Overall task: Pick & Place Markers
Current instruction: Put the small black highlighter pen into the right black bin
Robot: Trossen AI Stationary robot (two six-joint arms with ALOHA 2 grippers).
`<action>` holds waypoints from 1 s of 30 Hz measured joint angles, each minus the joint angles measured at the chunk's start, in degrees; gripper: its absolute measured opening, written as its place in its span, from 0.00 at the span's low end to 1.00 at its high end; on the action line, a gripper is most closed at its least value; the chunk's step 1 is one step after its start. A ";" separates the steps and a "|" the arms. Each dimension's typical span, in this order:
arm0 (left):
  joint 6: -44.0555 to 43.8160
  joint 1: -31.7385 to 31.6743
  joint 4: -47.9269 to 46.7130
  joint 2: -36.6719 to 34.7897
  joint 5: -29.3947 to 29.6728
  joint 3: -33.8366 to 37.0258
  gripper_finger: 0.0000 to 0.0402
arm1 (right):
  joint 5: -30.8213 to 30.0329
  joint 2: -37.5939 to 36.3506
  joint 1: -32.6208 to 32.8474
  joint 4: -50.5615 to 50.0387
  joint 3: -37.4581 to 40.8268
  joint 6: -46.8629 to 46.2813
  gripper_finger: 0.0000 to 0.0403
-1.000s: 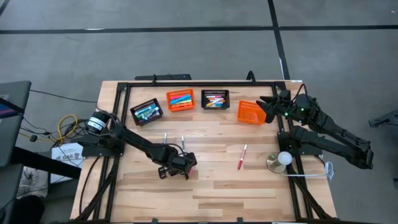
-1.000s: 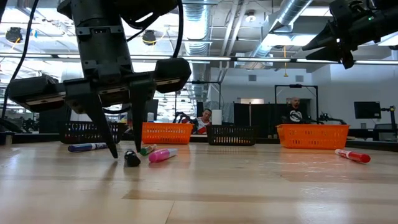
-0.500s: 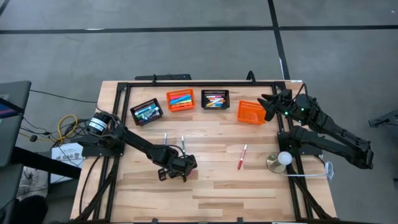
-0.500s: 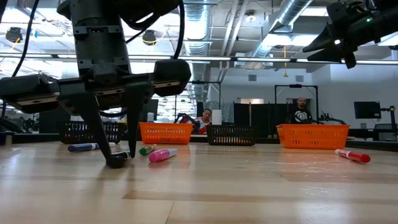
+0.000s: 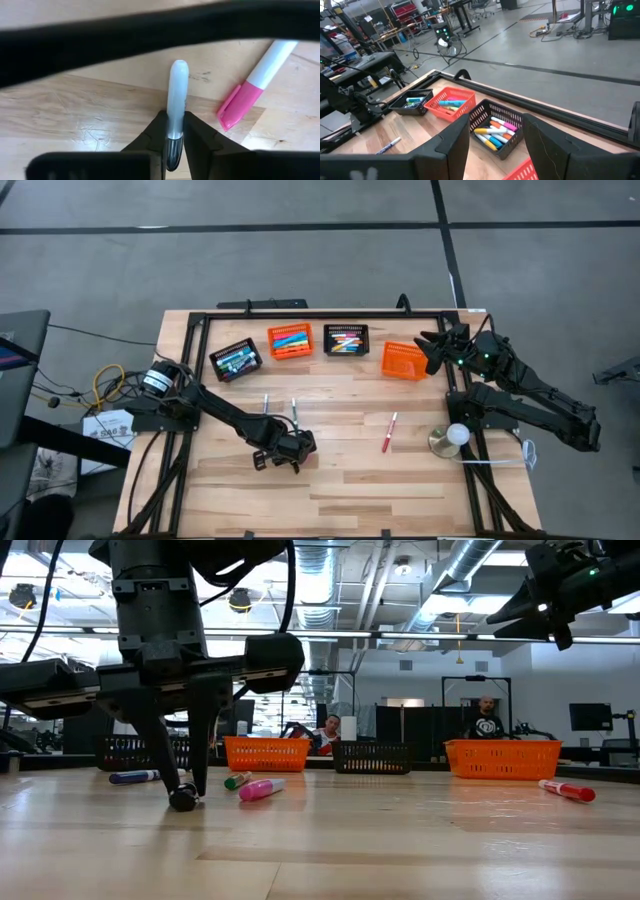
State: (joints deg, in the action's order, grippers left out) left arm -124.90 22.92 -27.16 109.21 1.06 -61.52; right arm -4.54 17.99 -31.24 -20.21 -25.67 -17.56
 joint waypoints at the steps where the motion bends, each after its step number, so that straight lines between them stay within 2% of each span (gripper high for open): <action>1: 0.02 0.00 -0.02 0.00 -0.06 0.00 0.11 | 0.00 0.00 0.00 -0.01 0.00 0.00 0.43; 18: 1.04 0.50 0.46 -1.17 0.61 0.41 0.10 | 0.00 0.01 0.00 0.09 0.00 0.00 0.43; 30: 1.70 0.50 -1.25 -3.56 3.46 0.68 0.09 | 0.00 0.01 0.00 0.07 0.00 0.00 0.43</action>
State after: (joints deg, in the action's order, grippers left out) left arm -123.20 23.42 -28.41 105.65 4.52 -60.84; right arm -4.54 18.00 -31.24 -20.14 -25.67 -17.56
